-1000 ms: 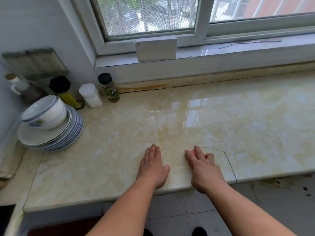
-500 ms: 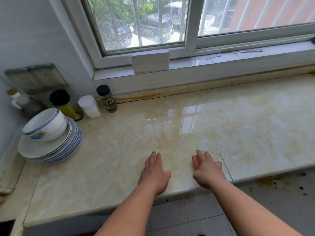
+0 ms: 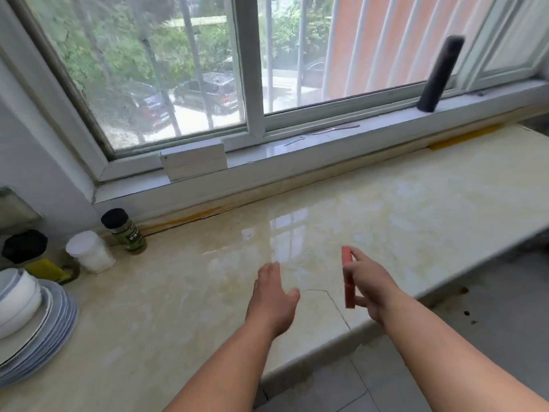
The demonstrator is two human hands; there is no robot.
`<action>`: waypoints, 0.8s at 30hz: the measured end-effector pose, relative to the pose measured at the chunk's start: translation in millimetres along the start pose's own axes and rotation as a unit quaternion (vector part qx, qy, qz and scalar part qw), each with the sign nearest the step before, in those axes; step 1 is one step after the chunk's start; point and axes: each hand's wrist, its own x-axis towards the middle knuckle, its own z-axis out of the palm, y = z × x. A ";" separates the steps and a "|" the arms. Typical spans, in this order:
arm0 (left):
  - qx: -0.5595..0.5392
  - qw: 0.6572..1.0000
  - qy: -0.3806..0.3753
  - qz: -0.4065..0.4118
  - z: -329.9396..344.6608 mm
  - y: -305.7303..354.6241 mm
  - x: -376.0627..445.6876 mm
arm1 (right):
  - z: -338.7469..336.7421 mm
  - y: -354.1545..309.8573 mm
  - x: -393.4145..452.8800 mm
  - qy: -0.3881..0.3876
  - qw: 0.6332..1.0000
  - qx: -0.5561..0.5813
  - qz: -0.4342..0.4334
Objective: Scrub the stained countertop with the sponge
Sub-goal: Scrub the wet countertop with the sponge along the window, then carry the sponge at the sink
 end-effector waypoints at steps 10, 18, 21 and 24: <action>-0.105 0.989 0.013 0.106 63.8 196.9 34.3 | -189.6 -52.1 0.3 0.068 0.971 0.227 -0.030; -0.150 0.978 -0.006 0.144 140.0 335.8 59.4 | -344.4 -75.1 21.2 0.099 0.933 0.340 -0.067; -0.146 0.976 -0.021 0.163 164.8 381.7 70.1 | -391.2 -85.6 34.5 0.171 0.936 0.298 -0.071; -0.130 0.972 -0.036 0.190 189.5 424.5 85.8 | -431.6 -91.9 43.2 0.220 0.941 0.241 -0.086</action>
